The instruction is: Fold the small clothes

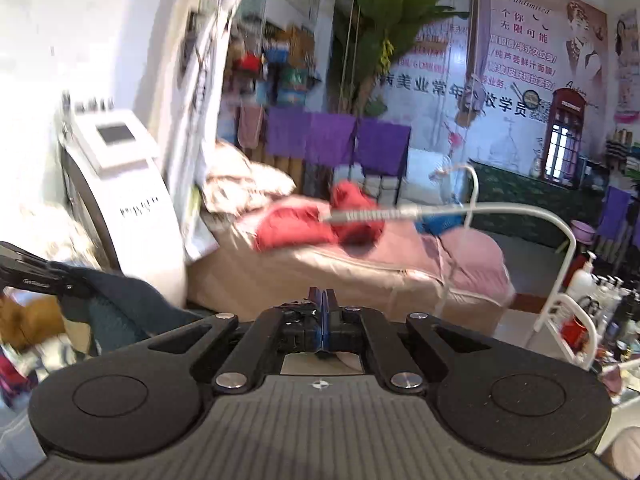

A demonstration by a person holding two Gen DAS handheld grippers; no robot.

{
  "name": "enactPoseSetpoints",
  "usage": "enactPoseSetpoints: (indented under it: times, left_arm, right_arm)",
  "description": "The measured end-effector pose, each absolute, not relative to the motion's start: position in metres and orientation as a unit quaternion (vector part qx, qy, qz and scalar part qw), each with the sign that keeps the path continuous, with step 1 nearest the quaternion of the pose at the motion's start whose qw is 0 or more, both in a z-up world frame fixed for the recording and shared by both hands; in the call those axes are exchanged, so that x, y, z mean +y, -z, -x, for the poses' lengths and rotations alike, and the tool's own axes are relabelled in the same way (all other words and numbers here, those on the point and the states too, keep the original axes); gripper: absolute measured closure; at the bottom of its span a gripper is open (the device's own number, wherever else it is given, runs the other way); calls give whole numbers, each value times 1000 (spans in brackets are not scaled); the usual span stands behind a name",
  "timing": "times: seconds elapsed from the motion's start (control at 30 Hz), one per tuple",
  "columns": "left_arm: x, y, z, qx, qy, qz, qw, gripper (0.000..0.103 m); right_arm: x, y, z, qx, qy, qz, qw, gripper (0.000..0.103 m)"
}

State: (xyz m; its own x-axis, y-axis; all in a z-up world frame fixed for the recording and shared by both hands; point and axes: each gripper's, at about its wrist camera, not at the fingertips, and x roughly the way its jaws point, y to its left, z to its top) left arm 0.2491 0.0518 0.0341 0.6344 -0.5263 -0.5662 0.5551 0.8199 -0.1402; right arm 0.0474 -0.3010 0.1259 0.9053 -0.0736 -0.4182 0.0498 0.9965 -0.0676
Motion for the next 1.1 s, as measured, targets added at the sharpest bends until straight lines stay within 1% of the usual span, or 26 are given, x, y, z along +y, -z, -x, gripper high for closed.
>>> enactPoseSetpoints:
  times: [0.03,0.07,0.1,0.13,0.17,0.2,0.27,0.37,0.47,0.57,0.63,0.73,0.83,0.87,0.9,0.93,1.0,1.1]
  left_arm:
    - [55,-48,-245,297,305,-34,904,99]
    - [58,-54,-239,290,309,-50,904,99]
    - [58,-53,-233,291,312,-66,902,99]
    - [58,-49,-227,294,313,-78,900,99]
    - [59,-42,-220,302,312,-84,897,99]
    - [59,-35,-214,314,313,-70,893,99]
    - [66,-23,-202,336,314,-40,887,99]
    - [78,-13,-184,351,304,-28,885,99]
    - [85,-8,-171,357,310,-26,881,99]
    - [84,-11,-159,353,315,-22,881,99]
    - [83,-15,-156,352,315,-10,881,99]
    - [76,-22,-149,339,317,-20,885,99]
    - [74,-25,-147,340,320,-11,884,99]
    - [74,-25,-146,342,318,-12,884,99]
    - [75,-23,-145,346,318,-12,883,99]
    - [78,-22,-145,348,317,-14,882,99]
    - [83,-18,-143,352,311,-26,883,98]
    - [95,-2,-138,380,317,-16,869,98]
  right_arm:
    - [-302,-135,-45,223,18,20,974,102]
    - [-304,-135,-41,226,6,2,974,96]
    - [-305,-127,-37,228,-12,-32,973,69]
    - [-305,-112,-37,240,-39,-61,968,48]
    - [-300,-93,-37,255,-60,-73,962,7]
    - [-289,-72,-38,266,-62,-74,959,0]
    - [-270,-32,-40,293,-58,-82,951,0]
    - [-234,11,-46,323,-86,-135,933,0]
    - [-193,36,-54,347,-106,-207,908,0]
    - [-151,42,-55,336,-95,-251,903,0]
    - [-126,45,-57,342,-85,-236,906,0]
    - [-99,53,-55,348,-40,-147,925,0]
    - [-106,57,-56,312,16,-115,943,0]
    - [-111,58,-60,313,13,-106,944,46]
    - [-119,62,-65,327,5,-94,940,85]
    - [-127,64,-68,340,7,-78,937,93]
    - [-152,63,-67,351,20,-31,936,93]
    - [-203,33,-54,345,37,58,936,94]
